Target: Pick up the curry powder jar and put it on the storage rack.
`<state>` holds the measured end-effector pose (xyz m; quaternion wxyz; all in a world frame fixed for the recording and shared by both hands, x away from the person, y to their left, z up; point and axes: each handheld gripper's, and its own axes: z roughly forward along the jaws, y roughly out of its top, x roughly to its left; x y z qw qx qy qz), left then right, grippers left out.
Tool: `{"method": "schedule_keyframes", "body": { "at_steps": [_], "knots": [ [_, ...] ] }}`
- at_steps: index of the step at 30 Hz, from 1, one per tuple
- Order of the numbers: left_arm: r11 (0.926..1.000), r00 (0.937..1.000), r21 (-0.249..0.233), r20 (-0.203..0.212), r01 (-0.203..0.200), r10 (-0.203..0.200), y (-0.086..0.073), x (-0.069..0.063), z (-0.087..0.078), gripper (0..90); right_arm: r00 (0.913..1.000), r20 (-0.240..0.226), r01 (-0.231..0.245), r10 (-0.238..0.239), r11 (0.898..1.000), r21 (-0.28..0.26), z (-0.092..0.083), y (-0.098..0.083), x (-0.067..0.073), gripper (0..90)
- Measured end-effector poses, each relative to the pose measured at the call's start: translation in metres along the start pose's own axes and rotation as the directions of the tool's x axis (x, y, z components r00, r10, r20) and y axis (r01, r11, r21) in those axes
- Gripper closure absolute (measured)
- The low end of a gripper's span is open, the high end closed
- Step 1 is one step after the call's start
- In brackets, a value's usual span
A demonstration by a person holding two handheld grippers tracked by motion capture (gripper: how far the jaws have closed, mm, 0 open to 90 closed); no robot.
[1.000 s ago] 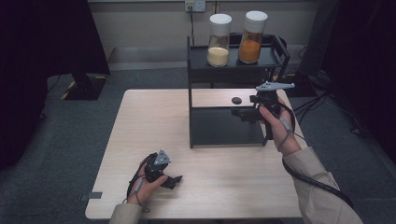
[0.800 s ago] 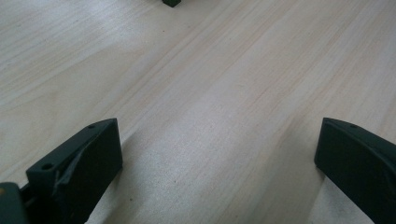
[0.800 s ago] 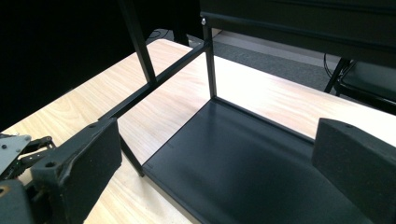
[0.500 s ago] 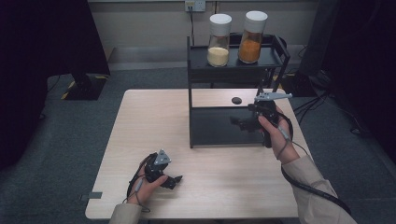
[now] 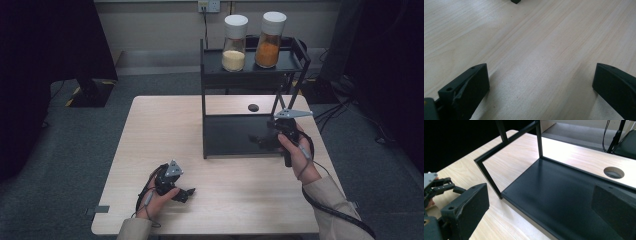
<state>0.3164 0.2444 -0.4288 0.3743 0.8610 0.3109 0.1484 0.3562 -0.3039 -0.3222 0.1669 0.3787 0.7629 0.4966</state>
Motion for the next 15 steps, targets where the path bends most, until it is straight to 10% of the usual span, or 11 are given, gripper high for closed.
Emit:
{"method": "schedule_keyframes", "body": {
  "at_steps": [15],
  "knots": [
    [1.0000, 1.0000, 0.000, 0.000, 0.000, 0.000, 0.000, 0.000, 0.000, 0.1, 0.9999, 0.010, -0.011, 0.011, 1.000, 0.015, -0.004, -0.025, -0.005, 1.0]
  ]
}}
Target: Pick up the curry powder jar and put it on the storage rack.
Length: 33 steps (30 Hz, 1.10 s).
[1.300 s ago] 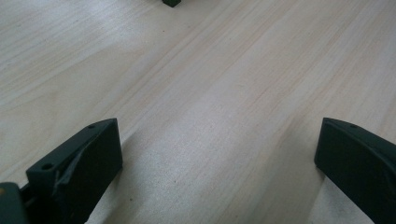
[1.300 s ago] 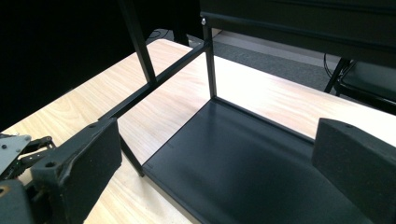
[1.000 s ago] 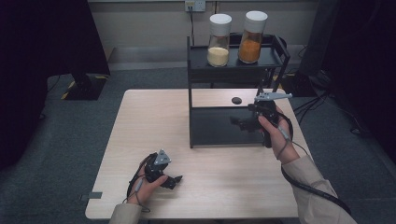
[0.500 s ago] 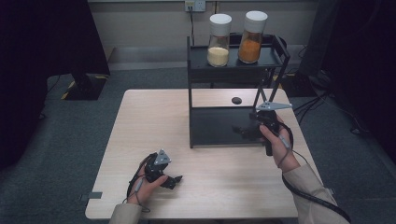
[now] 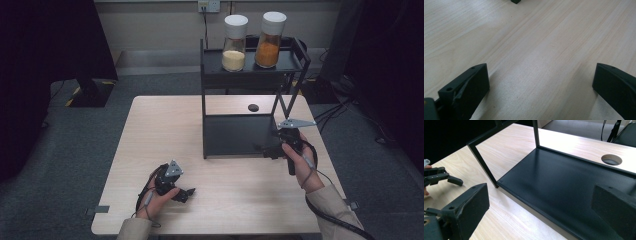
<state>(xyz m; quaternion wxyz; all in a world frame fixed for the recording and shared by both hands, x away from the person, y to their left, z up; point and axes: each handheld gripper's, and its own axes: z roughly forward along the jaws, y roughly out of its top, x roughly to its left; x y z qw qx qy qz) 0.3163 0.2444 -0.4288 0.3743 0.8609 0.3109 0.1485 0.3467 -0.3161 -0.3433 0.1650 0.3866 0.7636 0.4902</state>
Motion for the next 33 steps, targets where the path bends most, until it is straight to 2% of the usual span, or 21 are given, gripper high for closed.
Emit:
{"method": "schedule_keyframes", "body": {
  "at_steps": [21, 33],
  "knots": [
    [1.0000, 1.0000, 0.000, 0.000, 0.000, 0.000, 0.000, 0.000, 0.000, 0.1, 0.9998, 0.007, 0.020, -0.020, 0.999, 0.042, 0.001, -0.036, 0.000, 1.2],
    [1.0000, 1.0000, 0.000, 0.000, 0.000, 0.000, 0.000, 0.000, 0.000, 0.1, 0.9998, 0.019, 0.003, -0.004, 0.998, 0.055, -0.008, -0.062, -0.006, 1.2]
  ]
}}
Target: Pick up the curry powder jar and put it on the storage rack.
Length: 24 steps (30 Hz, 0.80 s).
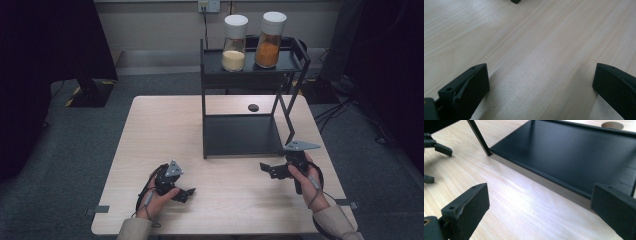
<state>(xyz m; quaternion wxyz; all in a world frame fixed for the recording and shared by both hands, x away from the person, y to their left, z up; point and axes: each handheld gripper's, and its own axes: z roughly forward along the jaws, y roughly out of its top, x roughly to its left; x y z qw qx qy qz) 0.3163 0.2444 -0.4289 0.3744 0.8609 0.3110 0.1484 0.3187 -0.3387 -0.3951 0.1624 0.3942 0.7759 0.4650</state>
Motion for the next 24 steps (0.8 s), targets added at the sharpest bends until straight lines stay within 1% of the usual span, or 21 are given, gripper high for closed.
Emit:
{"method": "schedule_keyframes", "body": {
  "at_steps": [6, 12, 18, 24],
  "knots": [
    [1.0000, 1.0000, 0.000, 0.000, 0.000, 0.000, 0.000, 0.000, 0.000, 0.1, 1.0000, 0.007, -0.004, 0.004, 1.000, 0.006, -0.004, -0.013, -0.005, 1.2],
    [1.0000, 1.0000, 0.000, 0.000, 0.000, 0.000, 0.000, 0.000, 0.000, 0.1, 0.9997, 0.024, -0.007, 0.006, 1.000, 0.011, -0.009, -0.025, -0.007, 1.2],
    [1.0000, 1.0000, 0.000, 0.000, 0.000, 0.000, 0.000, 0.000, 0.000, 0.1, 0.9991, 0.043, 0.002, -0.003, 1.000, 0.025, -0.014, -0.034, -0.007, 1.2],
    [1.0000, 1.0000, 0.000, 0.000, 0.000, 0.000, 0.000, 0.000, 0.000, 0.1, 0.9984, 0.057, -0.003, 0.000, 0.999, 0.039, -0.019, -0.043, -0.010, 1.2]
  ]
}}
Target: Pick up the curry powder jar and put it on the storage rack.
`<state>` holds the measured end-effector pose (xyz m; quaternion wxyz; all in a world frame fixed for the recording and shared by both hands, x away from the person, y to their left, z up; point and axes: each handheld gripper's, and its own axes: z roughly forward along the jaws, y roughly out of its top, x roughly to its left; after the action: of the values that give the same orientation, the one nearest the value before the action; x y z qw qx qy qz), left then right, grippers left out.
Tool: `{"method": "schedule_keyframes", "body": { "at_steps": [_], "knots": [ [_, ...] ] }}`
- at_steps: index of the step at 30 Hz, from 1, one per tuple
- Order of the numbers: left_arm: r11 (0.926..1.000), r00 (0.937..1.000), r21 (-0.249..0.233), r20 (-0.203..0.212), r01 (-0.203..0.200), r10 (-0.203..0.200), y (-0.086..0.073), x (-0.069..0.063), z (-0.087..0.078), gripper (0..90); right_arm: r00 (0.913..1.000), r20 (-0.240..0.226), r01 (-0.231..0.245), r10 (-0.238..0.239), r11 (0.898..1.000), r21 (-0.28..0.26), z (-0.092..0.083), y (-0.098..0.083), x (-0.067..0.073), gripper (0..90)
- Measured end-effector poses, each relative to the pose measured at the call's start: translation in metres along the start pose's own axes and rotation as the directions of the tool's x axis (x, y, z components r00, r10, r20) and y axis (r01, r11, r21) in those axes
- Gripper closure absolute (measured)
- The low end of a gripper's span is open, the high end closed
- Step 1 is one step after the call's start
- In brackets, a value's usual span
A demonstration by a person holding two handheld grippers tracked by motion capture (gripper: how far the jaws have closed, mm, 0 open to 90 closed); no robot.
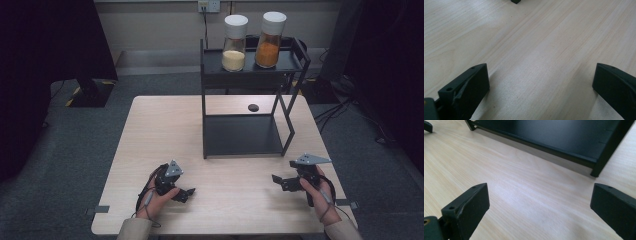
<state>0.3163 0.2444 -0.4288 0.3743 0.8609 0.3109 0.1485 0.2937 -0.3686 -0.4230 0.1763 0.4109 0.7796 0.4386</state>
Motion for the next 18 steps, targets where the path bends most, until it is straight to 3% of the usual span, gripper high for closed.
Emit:
{"method": "schedule_keyframes", "body": {
  "at_steps": [10, 18],
  "knots": [
    [1.0000, 1.0000, 0.000, 0.000, 0.000, 0.000, 0.000, 0.000, 0.000, 0.1, 0.9992, 0.031, 0.025, -0.026, 0.999, 0.041, -0.010, -0.008, -0.003, 1.1],
    [1.0000, 1.0000, 0.000, 0.000, 0.000, 0.000, 0.000, 0.000, 0.000, 0.1, 0.9921, 0.054, 0.108, -0.113, 0.990, 0.094, -0.017, -0.010, -0.001, 1.1]
  ]
}}
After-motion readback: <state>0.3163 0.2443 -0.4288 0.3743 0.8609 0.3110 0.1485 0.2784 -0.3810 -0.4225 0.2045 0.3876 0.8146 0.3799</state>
